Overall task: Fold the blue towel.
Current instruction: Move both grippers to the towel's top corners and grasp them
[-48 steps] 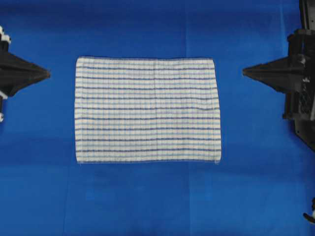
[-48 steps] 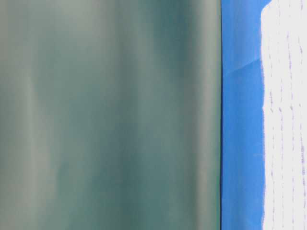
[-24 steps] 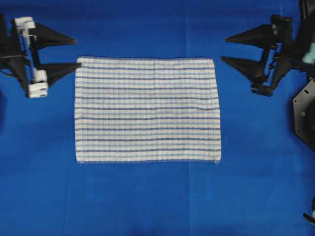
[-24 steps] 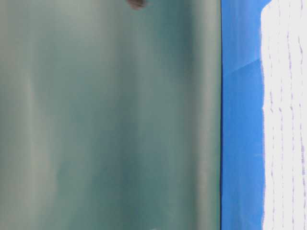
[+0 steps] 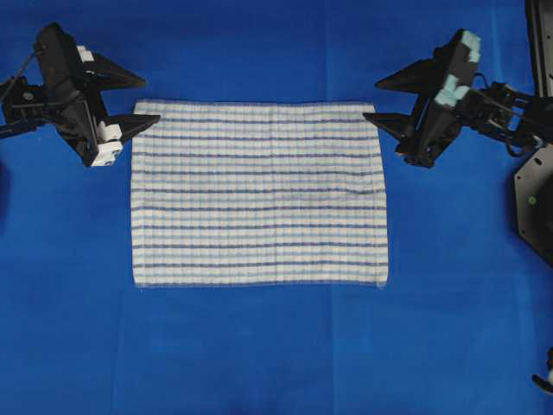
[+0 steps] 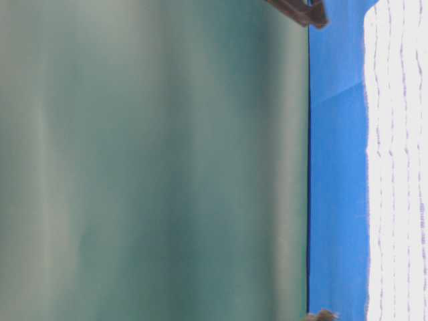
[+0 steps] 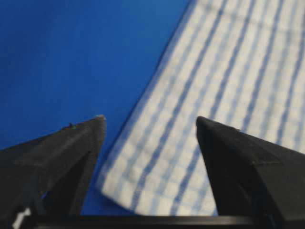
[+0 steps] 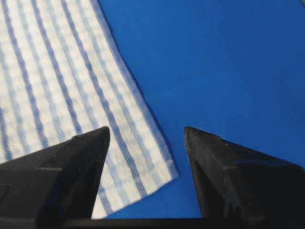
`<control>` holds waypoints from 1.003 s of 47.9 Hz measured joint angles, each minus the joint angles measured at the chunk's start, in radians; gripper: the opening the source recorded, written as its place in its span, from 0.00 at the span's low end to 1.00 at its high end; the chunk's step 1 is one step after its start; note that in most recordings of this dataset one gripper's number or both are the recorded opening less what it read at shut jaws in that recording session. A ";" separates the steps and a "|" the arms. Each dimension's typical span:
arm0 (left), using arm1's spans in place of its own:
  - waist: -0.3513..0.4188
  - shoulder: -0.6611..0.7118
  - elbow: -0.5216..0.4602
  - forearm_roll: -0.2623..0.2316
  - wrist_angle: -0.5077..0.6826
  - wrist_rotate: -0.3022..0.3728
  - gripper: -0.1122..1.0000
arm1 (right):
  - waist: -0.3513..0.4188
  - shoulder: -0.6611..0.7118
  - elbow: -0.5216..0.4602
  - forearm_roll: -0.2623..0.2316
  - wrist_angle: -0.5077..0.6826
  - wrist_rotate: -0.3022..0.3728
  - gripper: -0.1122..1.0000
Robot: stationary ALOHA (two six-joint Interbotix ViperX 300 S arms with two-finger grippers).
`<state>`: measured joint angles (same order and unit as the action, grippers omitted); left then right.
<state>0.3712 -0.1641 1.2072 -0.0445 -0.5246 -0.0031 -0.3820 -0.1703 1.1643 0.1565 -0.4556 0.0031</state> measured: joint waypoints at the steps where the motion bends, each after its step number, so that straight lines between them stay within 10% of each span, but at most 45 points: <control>1: 0.003 0.008 0.000 0.000 -0.002 0.000 0.74 | 0.000 0.012 0.000 0.003 -0.008 0.000 0.71; 26: 0.055 0.130 0.000 0.000 -0.005 -0.002 0.70 | 0.000 0.207 -0.032 0.040 -0.089 0.000 0.63; 48: 0.044 0.206 -0.021 -0.005 -0.012 -0.002 0.13 | 0.000 0.207 -0.031 0.041 -0.089 0.000 0.14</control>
<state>0.4157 0.0414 1.1858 -0.0491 -0.5369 -0.0046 -0.3820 0.0368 1.1336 0.1979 -0.5446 0.0031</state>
